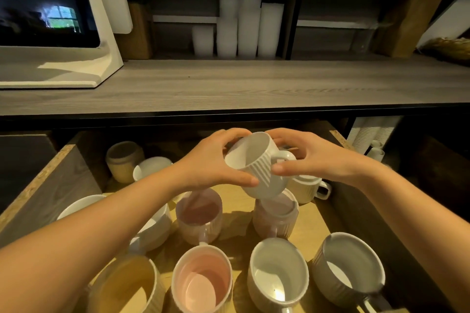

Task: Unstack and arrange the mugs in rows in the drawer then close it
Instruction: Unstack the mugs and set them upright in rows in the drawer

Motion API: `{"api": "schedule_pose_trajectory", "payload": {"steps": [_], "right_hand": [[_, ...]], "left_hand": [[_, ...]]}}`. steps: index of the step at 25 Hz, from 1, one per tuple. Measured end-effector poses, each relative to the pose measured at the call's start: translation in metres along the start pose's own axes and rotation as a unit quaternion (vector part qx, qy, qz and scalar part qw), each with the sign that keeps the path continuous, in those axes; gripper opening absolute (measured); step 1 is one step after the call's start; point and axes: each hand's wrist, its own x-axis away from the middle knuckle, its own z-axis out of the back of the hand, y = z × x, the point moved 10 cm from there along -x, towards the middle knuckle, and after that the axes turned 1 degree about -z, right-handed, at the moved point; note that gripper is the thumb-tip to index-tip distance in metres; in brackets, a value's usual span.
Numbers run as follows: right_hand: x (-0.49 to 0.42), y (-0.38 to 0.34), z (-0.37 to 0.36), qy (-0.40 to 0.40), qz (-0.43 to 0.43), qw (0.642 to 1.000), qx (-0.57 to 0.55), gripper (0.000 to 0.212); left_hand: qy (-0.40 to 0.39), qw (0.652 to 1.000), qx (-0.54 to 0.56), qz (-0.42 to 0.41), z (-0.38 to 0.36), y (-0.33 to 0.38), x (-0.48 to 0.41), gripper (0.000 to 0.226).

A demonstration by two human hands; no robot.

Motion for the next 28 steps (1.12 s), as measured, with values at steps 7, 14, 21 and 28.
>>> {"api": "schedule_pose_trajectory", "payload": {"steps": [7,14,21,28], "right_hand": [[0.005,0.005,0.016,0.061,-0.022,0.997,0.039,0.077],[0.008,0.011,0.024,0.078,-0.05,0.992,0.09,0.08],[0.018,0.027,0.036,0.082,-0.114,0.99,-0.008,0.072],[0.032,0.027,0.052,0.067,-0.141,0.975,0.159,0.063]], "left_hand": [[0.007,1.0,0.025,-0.002,0.0,0.011,-0.015,0.081],[0.018,0.996,0.088,-0.021,-0.014,0.01,-0.012,0.076],[-0.002,0.999,0.023,-0.044,-0.03,0.023,-0.015,0.079],[-0.116,0.992,-0.016,-0.038,-0.07,0.028,-0.028,0.078]]}}
